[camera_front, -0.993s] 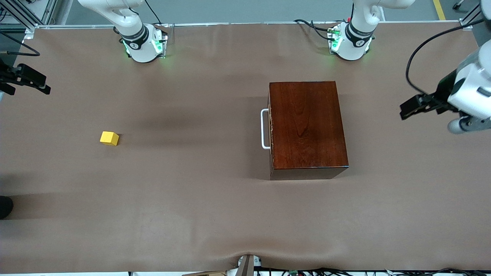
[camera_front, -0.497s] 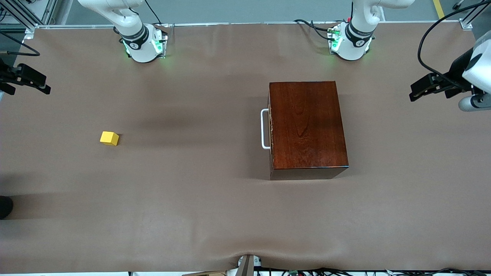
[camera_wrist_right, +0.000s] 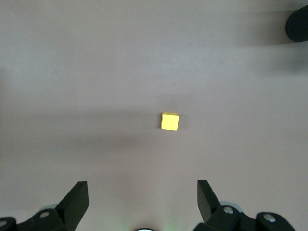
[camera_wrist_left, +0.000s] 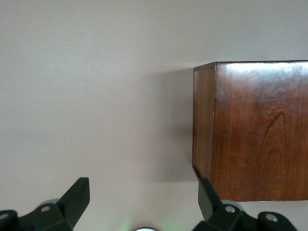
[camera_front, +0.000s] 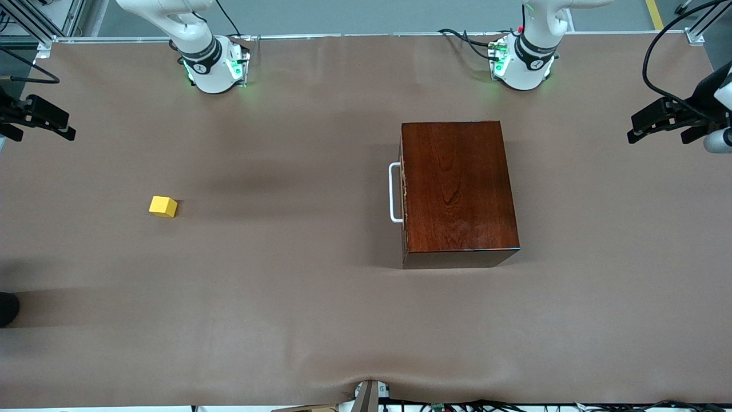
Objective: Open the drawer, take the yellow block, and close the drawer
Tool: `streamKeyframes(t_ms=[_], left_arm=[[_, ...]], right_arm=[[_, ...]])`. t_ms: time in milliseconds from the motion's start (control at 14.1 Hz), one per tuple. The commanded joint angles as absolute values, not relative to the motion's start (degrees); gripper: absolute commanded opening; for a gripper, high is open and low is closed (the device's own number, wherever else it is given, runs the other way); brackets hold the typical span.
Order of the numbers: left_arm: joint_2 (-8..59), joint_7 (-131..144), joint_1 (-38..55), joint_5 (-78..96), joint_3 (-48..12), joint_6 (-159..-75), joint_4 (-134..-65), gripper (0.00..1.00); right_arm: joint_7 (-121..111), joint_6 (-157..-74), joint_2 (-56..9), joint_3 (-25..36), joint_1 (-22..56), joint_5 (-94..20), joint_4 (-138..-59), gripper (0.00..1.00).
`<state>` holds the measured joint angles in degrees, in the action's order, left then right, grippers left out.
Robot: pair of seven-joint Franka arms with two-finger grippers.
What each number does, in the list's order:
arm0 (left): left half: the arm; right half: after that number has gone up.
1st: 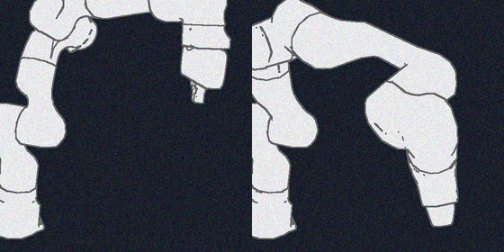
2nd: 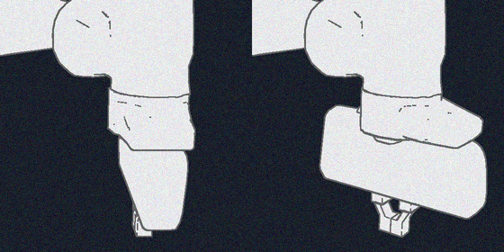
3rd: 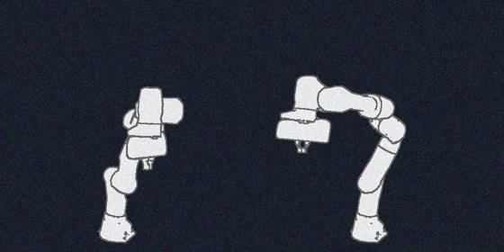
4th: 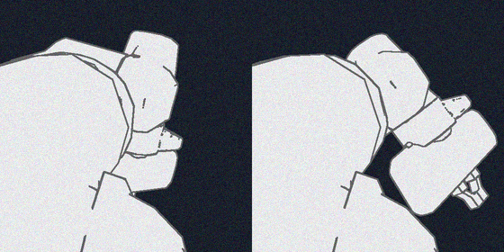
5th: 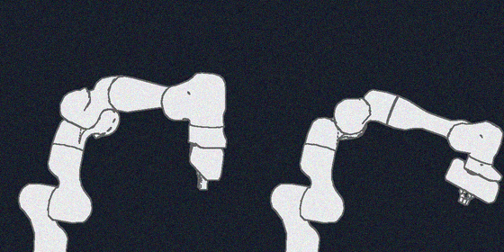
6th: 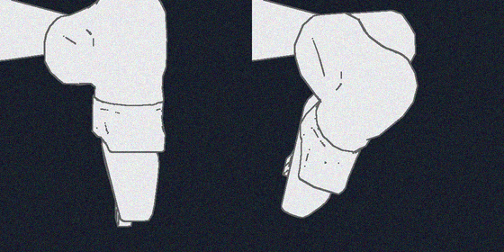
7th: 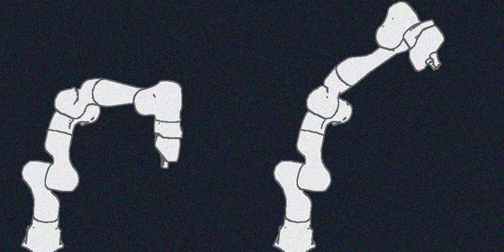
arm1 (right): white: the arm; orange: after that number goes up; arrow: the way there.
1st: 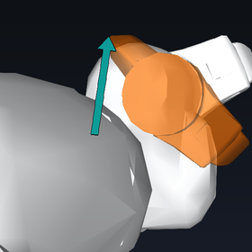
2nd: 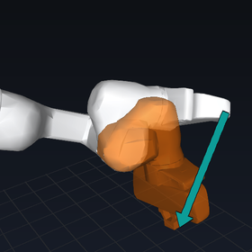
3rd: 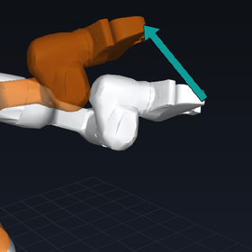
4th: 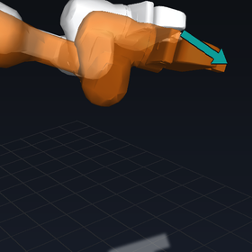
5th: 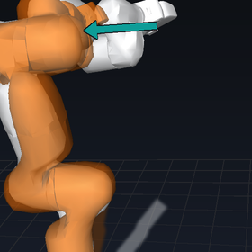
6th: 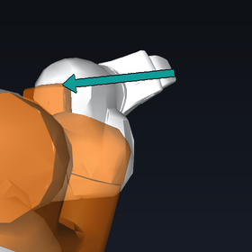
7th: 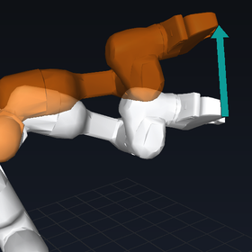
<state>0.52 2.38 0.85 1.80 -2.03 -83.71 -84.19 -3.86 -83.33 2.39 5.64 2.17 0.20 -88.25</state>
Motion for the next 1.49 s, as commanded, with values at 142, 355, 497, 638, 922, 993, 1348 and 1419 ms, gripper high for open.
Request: streamKeyframes(t_ms=[142, 355, 497, 638, 922, 993, 1348, 1419], left_arm=[[-3.4, 1.3, -0.1, -1.1, -3.9, -86.4, -88.7, 1.0], [-3.5, 1.1, 0.0, -1.2, -4.0, -85.5, -88.9, 1.0], [-3.5, 0.6, -0.2, -1.2, -3.9, -84.7, -88.8, 1.0], [-3.5, 0.4, -0.2, -1.2, -3.7, -84.6, -88.6, 1.0], [-3.2, -0.5, -0.2, -1.5, -3.3, -84.6, -88.2, 1.0], [-2.6, -0.6, -0.2, -2.3, -3.3, -84.6, -87.3, 1.0], [-2.1, -0.6, 0.0, -2.7, -3.5, -84.5, -86.1, 1.0], [-2.1, -0.6, 0.0, -2.7, -3.7, -84.2, -86.1, 1.0]], right_arm=[[-3.1, -82.5, 2.1, 5.1, 1.6, 1.1, -87.5, 1.0], [-3.1, -82.5, 2.1, 5.2, 1.5, 1.1, -87.6, 1.0], [-3.1, -82.4, 2.1, 5.2, 1.5, 1.1, -87.6, 1.0], [-3.1, -82.4, 2.1, 5.2, 1.5, 1.1, -87.6, 1.0], [-3.1, -82.4, 2.1, 5.2, 1.5, 1.1, -87.6, 1.0], [-3.1, -82.4, 2.1, 5.2, 1.5, 1.1, -87.7, 1.0], [-3.1, -82.4, 2.1, 5.2, 1.5, 1.1, -87.7, 1.0], [-3.1, -82.4, 2.1, 5.3, 1.5, 1.1, -87.7, 1.0]])
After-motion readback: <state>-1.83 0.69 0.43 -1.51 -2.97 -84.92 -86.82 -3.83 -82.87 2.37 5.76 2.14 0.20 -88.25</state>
